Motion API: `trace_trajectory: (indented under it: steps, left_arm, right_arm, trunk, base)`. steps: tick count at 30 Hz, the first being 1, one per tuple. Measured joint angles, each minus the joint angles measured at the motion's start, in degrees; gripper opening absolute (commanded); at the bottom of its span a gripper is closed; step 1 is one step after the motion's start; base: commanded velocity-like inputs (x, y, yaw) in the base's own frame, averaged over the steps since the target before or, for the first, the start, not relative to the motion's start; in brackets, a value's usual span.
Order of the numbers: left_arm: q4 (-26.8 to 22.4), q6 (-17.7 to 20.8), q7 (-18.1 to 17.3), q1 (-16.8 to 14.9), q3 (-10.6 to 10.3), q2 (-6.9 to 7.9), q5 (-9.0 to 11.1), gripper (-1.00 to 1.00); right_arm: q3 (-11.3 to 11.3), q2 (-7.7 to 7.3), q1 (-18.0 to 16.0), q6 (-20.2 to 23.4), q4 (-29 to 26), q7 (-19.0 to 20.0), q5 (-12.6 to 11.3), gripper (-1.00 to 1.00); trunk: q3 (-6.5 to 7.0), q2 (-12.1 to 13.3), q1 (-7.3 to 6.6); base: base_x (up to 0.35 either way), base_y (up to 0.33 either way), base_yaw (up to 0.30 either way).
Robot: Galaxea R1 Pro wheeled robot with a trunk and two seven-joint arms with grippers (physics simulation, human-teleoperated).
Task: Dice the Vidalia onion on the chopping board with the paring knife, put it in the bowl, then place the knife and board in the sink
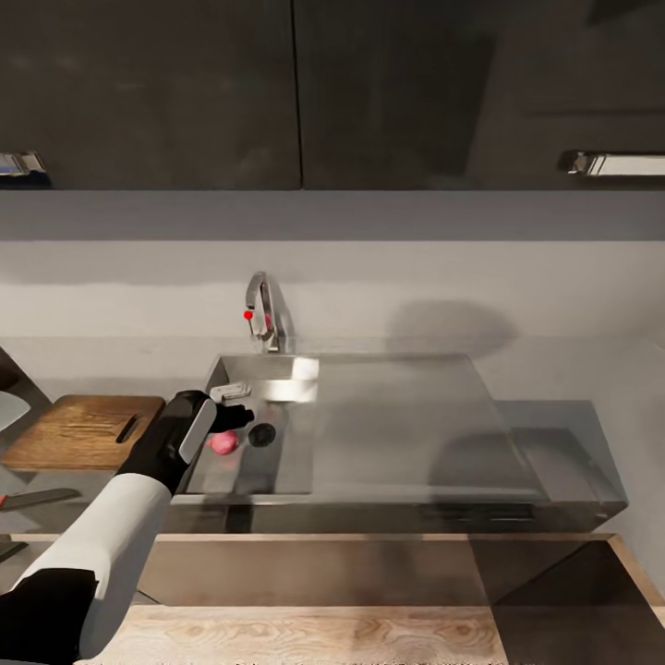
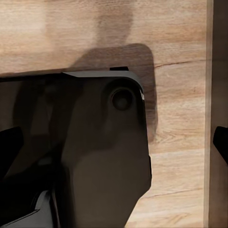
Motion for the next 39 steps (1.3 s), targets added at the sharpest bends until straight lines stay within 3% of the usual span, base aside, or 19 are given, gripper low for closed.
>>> trace_trajectory:
  steps: [15,39]
  left_arm:
    - [-0.2,0.0,0.0,0.0,0.0,0.74,-1.1,1.0]
    - [0.0,-0.1,0.0,0.0,0.0,1.51,-1.3,1.0]
  right_arm:
    - [0.0,0.0,0.0,0.0,0.1,0.0,0.0,1.0]
    - [0.0,0.0,0.0,0.0,0.1,0.0,0.0,1.0]
  trunk:
    - [-1.06,0.0,0.0]
    - [-2.48,0.0,0.0]
  base:
    - [0.0,0.0,0.0]
    - [0.028,0.0,0.0]
